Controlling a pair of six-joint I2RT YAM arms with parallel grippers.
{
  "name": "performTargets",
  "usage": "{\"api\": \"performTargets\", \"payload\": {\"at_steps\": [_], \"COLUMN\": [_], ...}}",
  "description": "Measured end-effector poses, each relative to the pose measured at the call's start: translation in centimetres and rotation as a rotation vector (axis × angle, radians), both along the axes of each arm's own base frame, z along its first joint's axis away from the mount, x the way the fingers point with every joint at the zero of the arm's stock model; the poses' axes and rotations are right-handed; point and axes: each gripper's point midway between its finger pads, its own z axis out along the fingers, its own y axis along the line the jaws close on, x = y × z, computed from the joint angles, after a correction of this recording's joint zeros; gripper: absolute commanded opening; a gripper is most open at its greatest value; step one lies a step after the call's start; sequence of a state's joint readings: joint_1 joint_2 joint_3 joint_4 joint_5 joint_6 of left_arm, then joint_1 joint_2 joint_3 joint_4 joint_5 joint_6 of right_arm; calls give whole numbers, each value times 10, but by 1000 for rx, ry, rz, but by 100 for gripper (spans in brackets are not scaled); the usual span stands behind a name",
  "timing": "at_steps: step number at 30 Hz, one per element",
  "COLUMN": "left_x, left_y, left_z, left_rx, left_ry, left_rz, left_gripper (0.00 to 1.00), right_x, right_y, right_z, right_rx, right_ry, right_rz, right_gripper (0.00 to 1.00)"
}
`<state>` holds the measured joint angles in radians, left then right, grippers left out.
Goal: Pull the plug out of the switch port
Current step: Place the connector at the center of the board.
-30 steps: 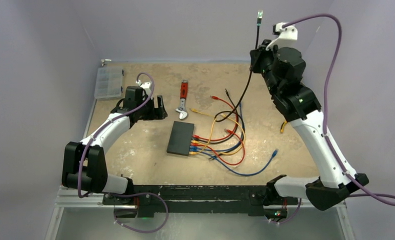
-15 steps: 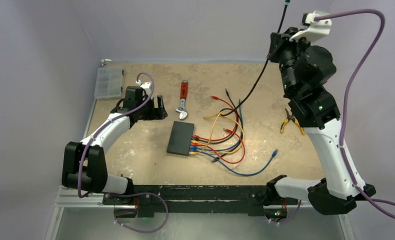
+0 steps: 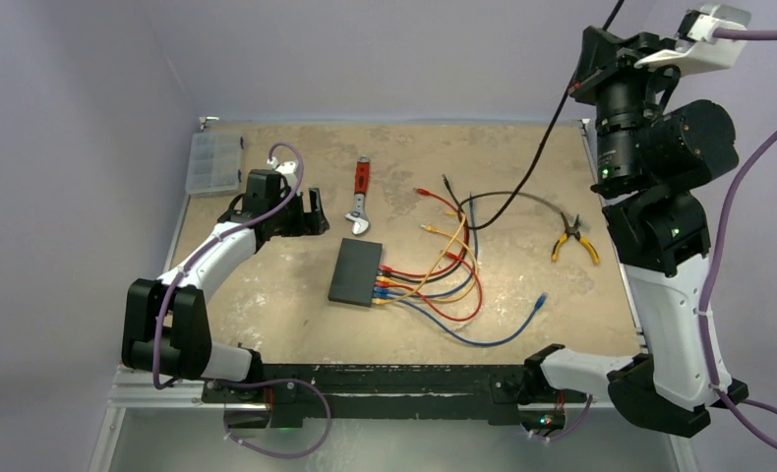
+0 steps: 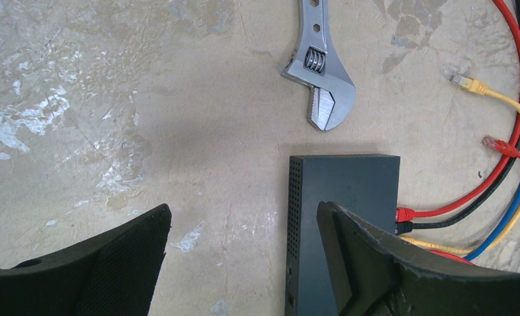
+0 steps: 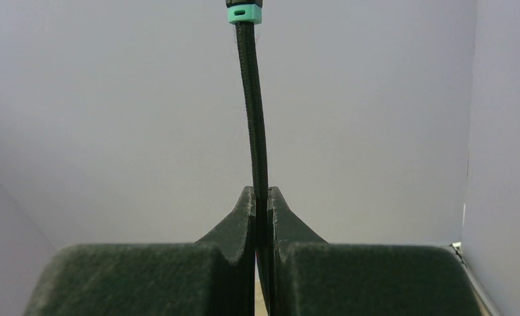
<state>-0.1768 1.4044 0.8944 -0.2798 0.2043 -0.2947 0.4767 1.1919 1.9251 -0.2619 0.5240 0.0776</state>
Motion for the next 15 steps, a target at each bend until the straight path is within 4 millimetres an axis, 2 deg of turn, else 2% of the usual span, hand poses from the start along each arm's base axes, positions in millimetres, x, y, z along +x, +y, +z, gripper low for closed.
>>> {"api": "performTargets", "payload": {"at_steps": [10,15], "left_x": [-1,-4], "left_y": [0,1], "left_z": [-1,-3], "left_rx": [2,4], "left_ry": [7,17], "left_rz": [0,0], "left_gripper": [82,82], "right_x": [-11,-2], "right_y": [3,18], "right_z": [41,41], "right_rx": [23,6], "right_ry": [-98,-99], "right_rz": [45,101], "right_gripper": [0,0]}}
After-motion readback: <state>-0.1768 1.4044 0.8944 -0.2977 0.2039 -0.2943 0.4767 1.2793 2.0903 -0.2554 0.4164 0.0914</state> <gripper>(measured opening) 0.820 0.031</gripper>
